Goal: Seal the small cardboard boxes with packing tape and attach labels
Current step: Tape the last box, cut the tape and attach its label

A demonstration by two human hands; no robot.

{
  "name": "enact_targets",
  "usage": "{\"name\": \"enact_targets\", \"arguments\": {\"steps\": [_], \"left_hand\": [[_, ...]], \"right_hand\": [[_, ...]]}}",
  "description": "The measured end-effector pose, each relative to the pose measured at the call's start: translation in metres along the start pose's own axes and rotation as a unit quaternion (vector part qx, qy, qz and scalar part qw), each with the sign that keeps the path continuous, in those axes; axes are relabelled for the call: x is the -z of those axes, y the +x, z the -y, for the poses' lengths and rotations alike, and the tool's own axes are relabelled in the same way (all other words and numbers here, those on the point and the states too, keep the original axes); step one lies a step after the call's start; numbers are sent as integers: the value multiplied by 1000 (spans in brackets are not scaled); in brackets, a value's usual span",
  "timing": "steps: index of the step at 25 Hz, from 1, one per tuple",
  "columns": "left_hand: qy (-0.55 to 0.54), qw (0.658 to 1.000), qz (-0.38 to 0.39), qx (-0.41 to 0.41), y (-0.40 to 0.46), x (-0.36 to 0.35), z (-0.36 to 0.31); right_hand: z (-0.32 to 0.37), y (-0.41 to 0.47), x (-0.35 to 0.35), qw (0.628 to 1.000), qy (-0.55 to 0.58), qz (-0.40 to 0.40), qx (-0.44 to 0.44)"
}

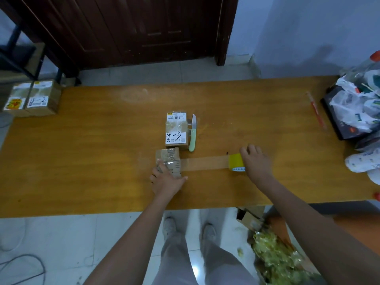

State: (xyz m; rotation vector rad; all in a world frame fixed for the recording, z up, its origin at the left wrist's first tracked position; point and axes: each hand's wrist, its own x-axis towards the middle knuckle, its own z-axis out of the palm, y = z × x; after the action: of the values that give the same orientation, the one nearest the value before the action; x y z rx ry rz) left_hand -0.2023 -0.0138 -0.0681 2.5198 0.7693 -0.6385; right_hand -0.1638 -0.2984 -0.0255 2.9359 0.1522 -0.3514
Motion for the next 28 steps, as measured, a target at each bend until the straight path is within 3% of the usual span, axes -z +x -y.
{"name": "enact_targets", "arguments": {"steps": [4,10,14,18,22,28], "left_hand": [[-46,998,-13,37,18,13,-7],[-69,970,-233,-7,25,8,-19],[-61,965,-256,7,31,-2,-22],[-46,966,-253,22,35,-1,-23],[-39,968,-247,12,36,-1,-22],[-38,966,-256,0,34,0,-21]], "right_hand": [[-5,1,-4,998,60,6,-12],[-6,1,-7,996,85,-7,-9],[-16,-1,-19,985,164,-34,-32],[-16,-2,-31,968,219,-12,-123],[-18,1,-26,987,132,-27,-87],[-20,-1,-15,990,-29,-127,-46]]}}
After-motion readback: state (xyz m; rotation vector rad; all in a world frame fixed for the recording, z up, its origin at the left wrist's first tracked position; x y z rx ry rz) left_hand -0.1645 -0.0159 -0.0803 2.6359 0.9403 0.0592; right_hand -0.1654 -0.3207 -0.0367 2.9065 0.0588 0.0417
